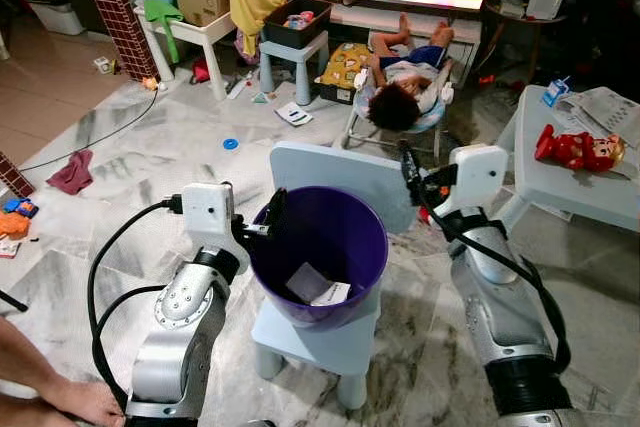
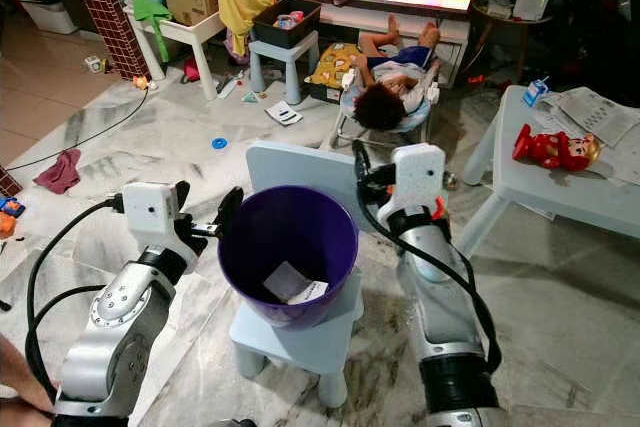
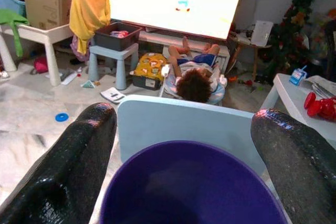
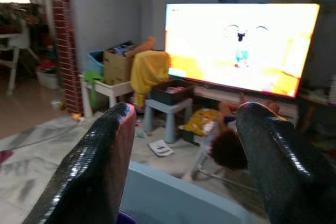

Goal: Picking trash to rubbish bin

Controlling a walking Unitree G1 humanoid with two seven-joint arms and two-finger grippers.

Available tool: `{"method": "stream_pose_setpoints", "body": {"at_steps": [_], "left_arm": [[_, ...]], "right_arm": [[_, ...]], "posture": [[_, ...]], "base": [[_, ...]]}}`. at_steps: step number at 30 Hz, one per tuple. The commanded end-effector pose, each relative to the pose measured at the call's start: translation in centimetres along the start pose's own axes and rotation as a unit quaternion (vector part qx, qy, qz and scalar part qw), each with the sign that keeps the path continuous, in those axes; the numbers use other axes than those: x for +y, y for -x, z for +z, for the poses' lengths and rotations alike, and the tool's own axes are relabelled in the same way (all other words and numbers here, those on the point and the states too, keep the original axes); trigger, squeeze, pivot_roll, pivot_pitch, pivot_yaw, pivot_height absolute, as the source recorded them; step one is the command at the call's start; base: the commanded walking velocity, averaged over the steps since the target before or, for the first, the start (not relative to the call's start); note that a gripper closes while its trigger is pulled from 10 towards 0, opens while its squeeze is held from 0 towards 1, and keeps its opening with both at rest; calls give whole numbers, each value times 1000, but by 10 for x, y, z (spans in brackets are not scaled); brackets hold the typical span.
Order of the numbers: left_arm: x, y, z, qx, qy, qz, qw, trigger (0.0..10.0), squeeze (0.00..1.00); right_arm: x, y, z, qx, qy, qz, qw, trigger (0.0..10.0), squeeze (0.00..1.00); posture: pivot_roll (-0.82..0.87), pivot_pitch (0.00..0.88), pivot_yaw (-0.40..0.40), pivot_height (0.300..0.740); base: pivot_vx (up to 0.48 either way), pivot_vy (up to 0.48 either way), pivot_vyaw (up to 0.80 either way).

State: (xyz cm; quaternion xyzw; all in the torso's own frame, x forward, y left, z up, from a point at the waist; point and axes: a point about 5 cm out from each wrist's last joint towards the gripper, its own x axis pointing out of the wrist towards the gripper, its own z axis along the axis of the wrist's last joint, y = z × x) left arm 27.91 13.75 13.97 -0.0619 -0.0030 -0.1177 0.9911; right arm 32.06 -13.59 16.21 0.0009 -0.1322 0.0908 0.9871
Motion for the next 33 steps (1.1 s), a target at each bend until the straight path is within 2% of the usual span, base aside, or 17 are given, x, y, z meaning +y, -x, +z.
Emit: {"method": "stream_pose_setpoints", "body": {"at_steps": [1, 3, 13, 22, 23, 25, 26, 27, 28, 29, 30, 32, 33], "left_arm": [[0, -3, -1, 8, 3, 3, 1000, 10000, 0], [-1, -5, -2, 10, 9, 1, 1000, 10000, 0], [-7, -11, -4, 10, 39, -1, 999, 10000, 0], [-8, -14, -4, 8, 44, 0, 999, 10000, 0], [-8, -15, -4, 7, 46, -1, 999, 10000, 0], [-9, -15, -3, 5, 49, -2, 999, 10000, 0], [-9, -16, -3, 5, 51, -3, 999, 10000, 0], [-10, -16, -4, 5, 53, -4, 999, 10000, 0], [-10, -16, -4, 5, 54, -4, 999, 10000, 0], [-10, -16, -4, 5, 54, -4, 999, 10000, 0], [-10, -16, -4, 5, 54, -4, 999, 10000, 0], [-10, -16, -5, 5, 55, -4, 998, 10000, 0], [-10, -16, -5, 5, 56, -4, 998, 10000, 0]], "right_arm": [[-9, 3, 3, 4, -5, -19, 1000, 10000, 1000], [-12, 3, 4, 10, -7, -25, 1000, 10000, 1000], [-11, 1, 12, 24, -3, -19, 1000, 10000, 1000], [-13, 0, 16, 28, 0, -19, 999, 10000, 1000], [-12, 0, 17, 26, 1, -16, 1000, 10000, 902], [-10, 0, 18, 24, 4, -9, 1000, 10000, 788], [-10, 0, 18, 24, 3, -9, 1000, 10000, 639], [-10, 0, 17, 26, 3, -8, 1000, 10000, 541], [-10, 0, 17, 26, 3, -6, 1000, 10000, 345], [-10, -1, 17, 27, 4, -5, 1000, 10000, 345], [-10, -1, 17, 27, 4, -4, 1000, 10000, 286], [-10, -2, 18, 27, 5, -2, 1000, 10000, 51], [-9, -3, 19, 27, 6, 0, 1000, 10000, 0]], "posture": [[16, 51, -9, 740], [10, 48, -10, 740], [-2, 41, -27, 740], [-12, 38, -38, 740], [-13, 38, -39, 740], [-15, 36, -41, 740], [-16, 35, -42, 740], [-15, 33, -45, 740], [-15, 32, -46, 740], [-15, 31, -48, 740], [-16, 30, -49, 740], [-14, 26, -52, 740], [-13, 26, -54, 740]], "base": [[0, 0, -800], [0, 0, -800], [0, 0, -800], [0, 0, -790], [0, 0, 0], [0, 0, 0], [0, 0, 0], [0, 0, 0], [0, 277, 0], [0, 277, 0], [0, 292, 0], [0, 289, 0], [0, 292, 0]]}}
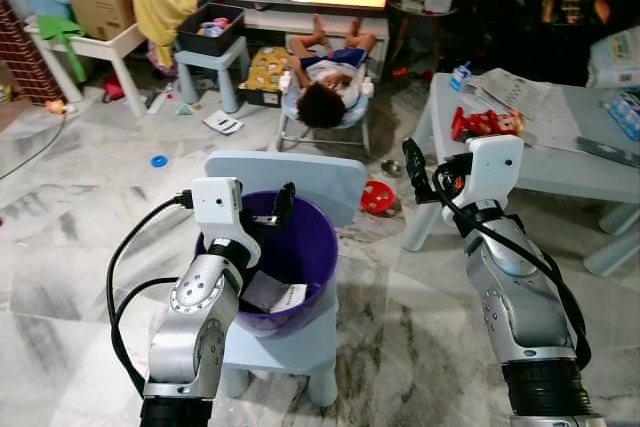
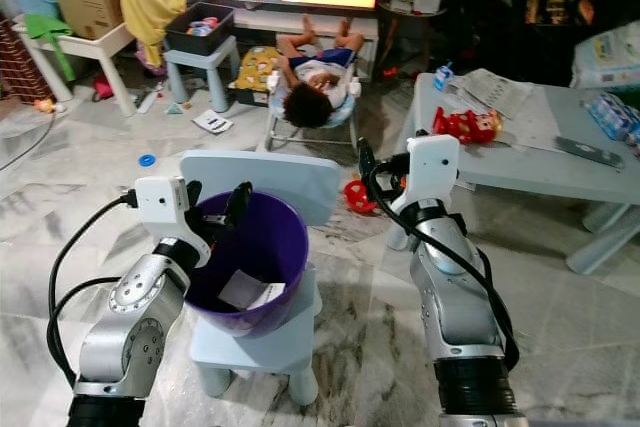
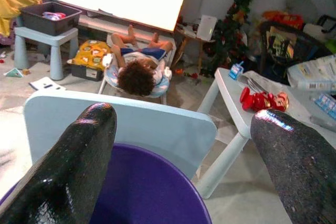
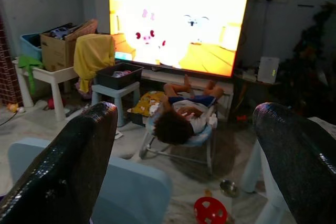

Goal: Picking trash to rubbish bin

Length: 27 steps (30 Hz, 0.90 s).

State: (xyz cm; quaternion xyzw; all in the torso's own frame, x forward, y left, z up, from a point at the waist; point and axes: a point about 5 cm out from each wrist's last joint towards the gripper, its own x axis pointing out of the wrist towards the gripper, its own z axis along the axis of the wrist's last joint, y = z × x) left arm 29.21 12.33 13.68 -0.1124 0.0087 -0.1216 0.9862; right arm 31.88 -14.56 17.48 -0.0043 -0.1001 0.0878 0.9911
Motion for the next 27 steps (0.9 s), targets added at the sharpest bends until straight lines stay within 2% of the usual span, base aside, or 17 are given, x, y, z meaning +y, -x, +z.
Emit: {"method": "stream_pose_setpoints", "body": {"at_steps": [1, 27], "left_arm": [[1, -1, -1, -1, 4, 0, 1000, 10000, 0], [3, 0, -5, 6, 2, 5, 1000, 10000, 0]], "right_arm": [[0, -3, 6, -6, 3, 2, 1000, 10000, 0], [2, -2, 3, 0, 2, 4, 1000, 10000, 0]], "posture": [[-13, 26, -54, 740], [-17, 36, -52, 740]], "base": [[0, 292, 0], [0, 354, 0]]}}
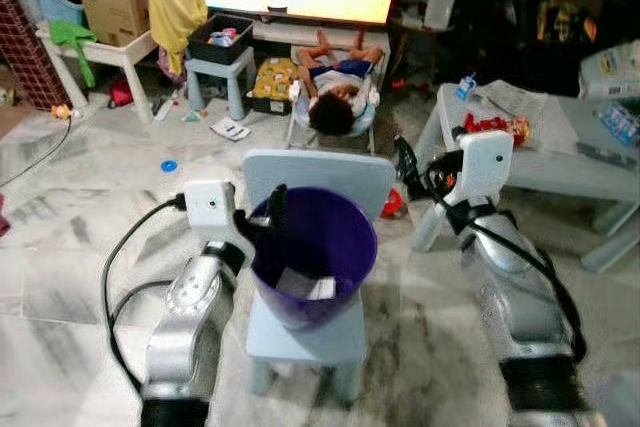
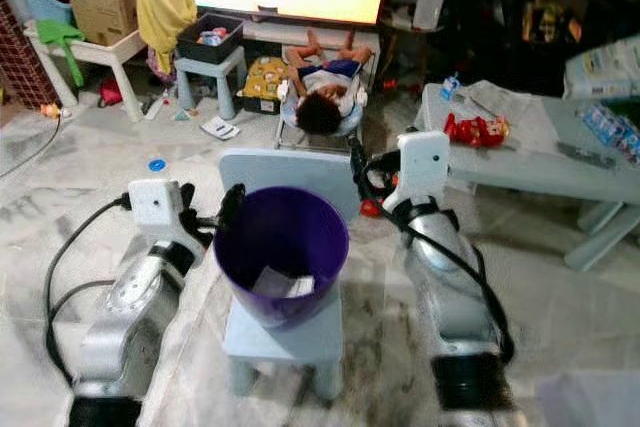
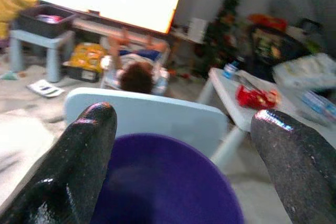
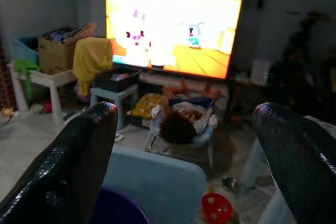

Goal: Picking trash to rubbish bin

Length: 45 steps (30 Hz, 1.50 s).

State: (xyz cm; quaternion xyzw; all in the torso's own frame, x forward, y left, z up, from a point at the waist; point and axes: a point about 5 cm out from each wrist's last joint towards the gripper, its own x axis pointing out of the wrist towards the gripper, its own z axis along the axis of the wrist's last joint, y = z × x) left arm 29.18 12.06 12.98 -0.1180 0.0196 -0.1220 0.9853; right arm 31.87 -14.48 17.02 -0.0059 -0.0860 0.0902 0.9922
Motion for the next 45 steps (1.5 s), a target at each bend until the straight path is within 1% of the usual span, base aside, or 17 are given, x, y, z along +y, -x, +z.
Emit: {"method": "stream_pose_setpoints", "body": {"at_steps": [1, 11, 19, 22, 23, 26, 40, 45], "left_arm": [[4, 0, 3, -4, -5, 4, 1000, 10000, 0], [4, -1, 2, -3, -4, 6, 1000, 10000, 0], [3, -5, 5, -14, 0, 6, 1000, 10000, 0], [1, -7, 7, -19, 9, 7, 1000, 10000, 0], [0, -8, 9, -23, 19, 6, 1000, 10000, 0], [-1, -9, 9, -24, 21, 4, 999, 10000, 0], [-3, -9, 8, -21, 21, -4, 1000, 10000, 0], [-3, -9, 7, -19, 18, -6, 1000, 10000, 0]], "right_arm": [[1, -2, 8, -15, 2, 1, 1000, 10000, 0], [-1, -2, 8, -13, 3, -2, 1000, 10000, 0], [-1, -2, 7, -10, 0, -5, 1000, 10000, 0], [-1, -2, 7, -9, 1, -6, 1000, 10000, 0], [-2, -1, 7, -8, 3, -6, 1000, 10000, 0], [-3, -1, 7, -7, 3, -6, 1000, 10000, 0], [-2, -1, 5, -4, 1, -6, 1000, 10000, 0], [-2, -1, 5, -3, 0, -5, 1000, 10000, 0]], "posture": [[-17, 36, -52, 740], [-22, 39, -53, 740], [-28, 40, -53, 740], [-30, 40, -53, 740], [-33, 40, -53, 740], [-33, 40, -53, 740], [-29, 34, -53, 740], [-27, 29, -53, 740]], "base": [[0, 368, 0], [0, 368, 0], [0, 0, 0], [0, 0, 0], [0, 0, 0], [0, 0, 0], [0, 0, 0], [-302, 0, 0]]}}
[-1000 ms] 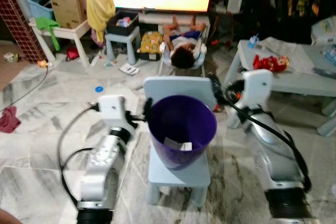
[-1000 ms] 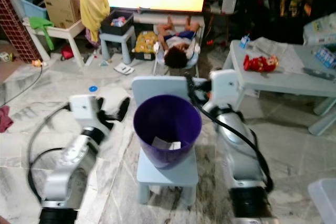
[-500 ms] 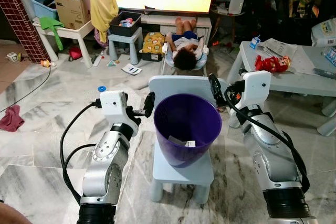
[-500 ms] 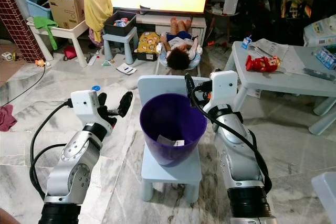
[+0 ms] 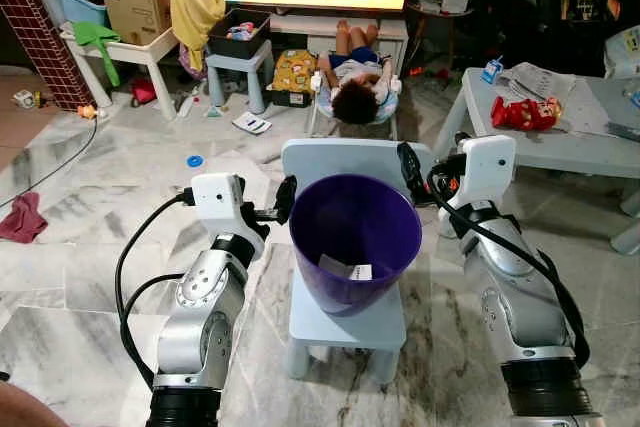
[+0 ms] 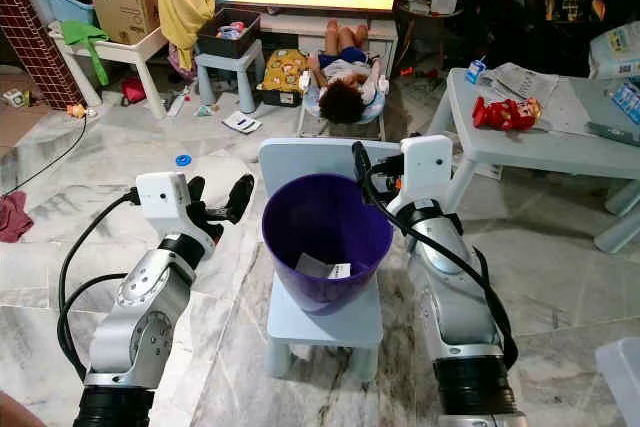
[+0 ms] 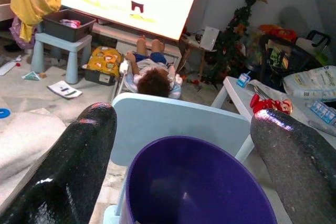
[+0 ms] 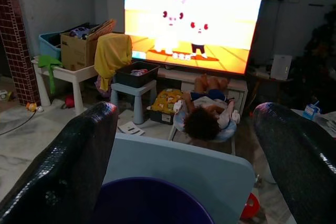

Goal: Picking trash to rubbish bin

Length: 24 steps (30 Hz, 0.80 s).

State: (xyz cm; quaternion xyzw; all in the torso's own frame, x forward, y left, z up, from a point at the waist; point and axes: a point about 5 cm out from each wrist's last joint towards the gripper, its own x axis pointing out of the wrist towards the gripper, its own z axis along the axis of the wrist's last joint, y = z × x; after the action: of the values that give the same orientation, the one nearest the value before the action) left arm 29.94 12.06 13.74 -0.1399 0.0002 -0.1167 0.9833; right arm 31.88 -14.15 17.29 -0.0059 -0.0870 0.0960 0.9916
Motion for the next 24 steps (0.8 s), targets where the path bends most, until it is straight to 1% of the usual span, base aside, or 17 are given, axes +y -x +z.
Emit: {"method": "stream_pose_setpoints", "body": {"at_steps": [1, 24], "left_arm": [[-3, -2, -1, 3, -1, -8, 1000, 10000, 0], [-4, -2, -3, 10, -5, -8, 1000, 10000, 0]], "right_arm": [[-5, 0, 2, -2, 1, -11, 1000, 10000, 0], [-5, 0, 1, 1, -2, -13, 1000, 10000, 0]], "posture": [[-27, 29, -53, 740], [-30, 35, -51, 740]], "base": [[-315, 0, 0], [-330, 0, 0]]}}
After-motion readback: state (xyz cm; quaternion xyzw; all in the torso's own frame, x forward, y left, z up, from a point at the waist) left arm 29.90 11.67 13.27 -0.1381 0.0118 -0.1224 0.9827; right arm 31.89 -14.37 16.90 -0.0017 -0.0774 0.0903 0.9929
